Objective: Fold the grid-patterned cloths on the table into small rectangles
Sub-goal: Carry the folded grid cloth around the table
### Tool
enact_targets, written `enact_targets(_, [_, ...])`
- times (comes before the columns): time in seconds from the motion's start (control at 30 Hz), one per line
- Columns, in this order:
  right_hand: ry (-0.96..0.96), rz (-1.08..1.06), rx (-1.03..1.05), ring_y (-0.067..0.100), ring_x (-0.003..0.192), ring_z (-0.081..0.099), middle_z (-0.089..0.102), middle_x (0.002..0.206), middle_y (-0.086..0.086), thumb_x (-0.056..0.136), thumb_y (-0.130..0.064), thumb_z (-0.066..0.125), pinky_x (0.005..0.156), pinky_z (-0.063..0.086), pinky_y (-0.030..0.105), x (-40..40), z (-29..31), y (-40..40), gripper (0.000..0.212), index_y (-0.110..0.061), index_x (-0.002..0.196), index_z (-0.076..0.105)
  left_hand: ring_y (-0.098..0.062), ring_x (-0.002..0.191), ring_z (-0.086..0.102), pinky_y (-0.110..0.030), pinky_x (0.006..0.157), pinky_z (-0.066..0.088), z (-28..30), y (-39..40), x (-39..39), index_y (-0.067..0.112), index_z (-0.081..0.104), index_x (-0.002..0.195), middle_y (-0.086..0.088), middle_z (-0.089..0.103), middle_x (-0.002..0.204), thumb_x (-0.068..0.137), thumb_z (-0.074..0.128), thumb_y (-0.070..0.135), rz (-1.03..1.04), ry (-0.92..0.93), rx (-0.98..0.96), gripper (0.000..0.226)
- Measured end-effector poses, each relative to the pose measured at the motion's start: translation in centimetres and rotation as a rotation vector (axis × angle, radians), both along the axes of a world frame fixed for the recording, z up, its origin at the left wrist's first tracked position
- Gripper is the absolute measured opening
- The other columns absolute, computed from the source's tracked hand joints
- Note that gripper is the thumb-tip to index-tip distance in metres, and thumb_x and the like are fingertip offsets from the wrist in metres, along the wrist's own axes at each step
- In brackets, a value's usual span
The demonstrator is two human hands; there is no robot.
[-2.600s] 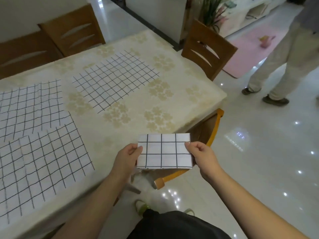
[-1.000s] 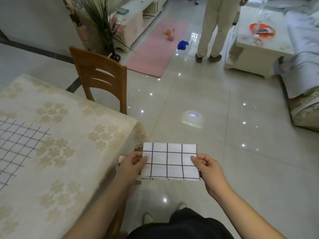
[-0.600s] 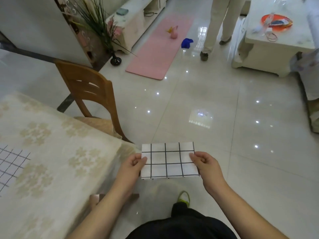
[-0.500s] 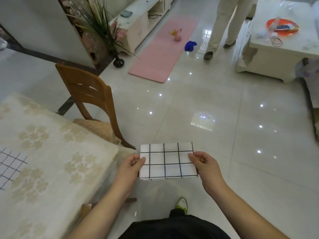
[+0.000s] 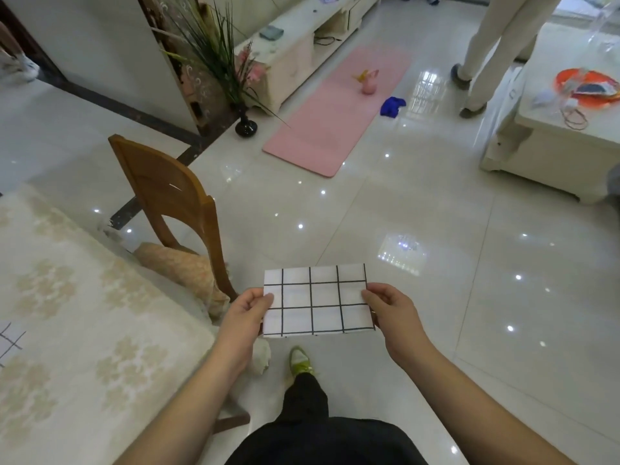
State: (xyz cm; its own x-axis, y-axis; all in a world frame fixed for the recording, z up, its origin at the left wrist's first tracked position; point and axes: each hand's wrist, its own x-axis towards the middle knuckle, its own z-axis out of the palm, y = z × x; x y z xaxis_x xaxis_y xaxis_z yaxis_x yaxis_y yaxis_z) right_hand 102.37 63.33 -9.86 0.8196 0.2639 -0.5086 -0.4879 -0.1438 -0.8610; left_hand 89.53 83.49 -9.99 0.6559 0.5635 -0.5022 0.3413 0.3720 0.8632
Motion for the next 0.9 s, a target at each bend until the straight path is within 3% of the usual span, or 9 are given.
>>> enact_targets(0.2, [-0.012, 0.054, -0.034, 0.019, 0.075, 0.055, 0.067, 0.084, 0.005, 0.090, -0.015, 0.067, 0.065, 0.045, 0.027, 5.9, -0.1, 6.3, 0.008, -0.014, 0.097, 0.068, -0.034, 0.091, 0.063, -0.058, 0.095, 0.047, -1.3, 6.5, 4.5, 0.017, 0.069, 0.095, -0.018, 0.069, 0.098, 0.093, 0.063, 0.023, 0.011, 0.048, 0.025, 0.009])
enact_targets(0.3, [-0.022, 0.078, -0.047, 0.018, 0.075, 0.055, 0.067, 0.082, 0.001, 0.090, -0.016, 0.067, 0.065, 0.044, 0.026, 8.4, 0.5, 9.6, 0.008, -0.015, 0.098, 0.069, -0.032, 0.089, 0.062, -0.061, 0.095, 0.046, -1.0, 9.6, 6.6, 0.024, 0.071, 0.088, -0.022, 0.068, 0.100, 0.093, 0.063, 0.024, 0.009, 0.057, 0.029, 0.010])
enact_targets(0.43, [-0.025, 0.086, -0.020, 0.015, 0.073, 0.059, 0.070, 0.084, 0.000, 0.090, -0.014, 0.066, 0.067, 0.046, 0.026, 11.3, 1.6, 13.4, 0.006, -0.015, 0.096, 0.068, -0.047, 0.097, 0.063, -0.066, 0.090, 0.048, 0.1, 13.3, 9.3, 0.032, 0.071, 0.090, -0.020, 0.068, 0.104, 0.085, 0.066, 0.039, 0.007, 0.062, 0.062, 0.009])
enact_targets(0.67, [-0.018, 0.121, -0.002, 0.017, 0.071, 0.056, 0.067, 0.078, 0.001, 0.090, -0.011, 0.066, 0.062, 0.048, 0.023, 16.1, 2.1, 19.0, 0.005, -0.013, 0.094, 0.068, -0.035, 0.098, 0.068, -0.055, 0.090, 0.054, 1.7, 17.5, 13.2, 0.017, 0.069, 0.098, -0.011, 0.073, 0.097, 0.095, 0.060, 0.018, 0.080, 0.061, 0.069, 0.010])
enact_targets(0.9, [-0.024, 0.222, 0.027, 0.024, 0.080, 0.057, 0.068, 0.085, 0.010, 0.088, -0.015, 0.068, 0.076, 0.048, 0.038, 22.9, 1.2, 24.9, 0.005, -0.016, 0.090, 0.072, -0.034, 0.099, 0.066, -0.051, 0.090, 0.055, 0.9, 22.1, 17.8, 0.021, 0.070, 0.095, -0.012, 0.071, 0.098, 0.095, 0.061, 0.023, 0.159, 0.105, 0.110, 0.009])
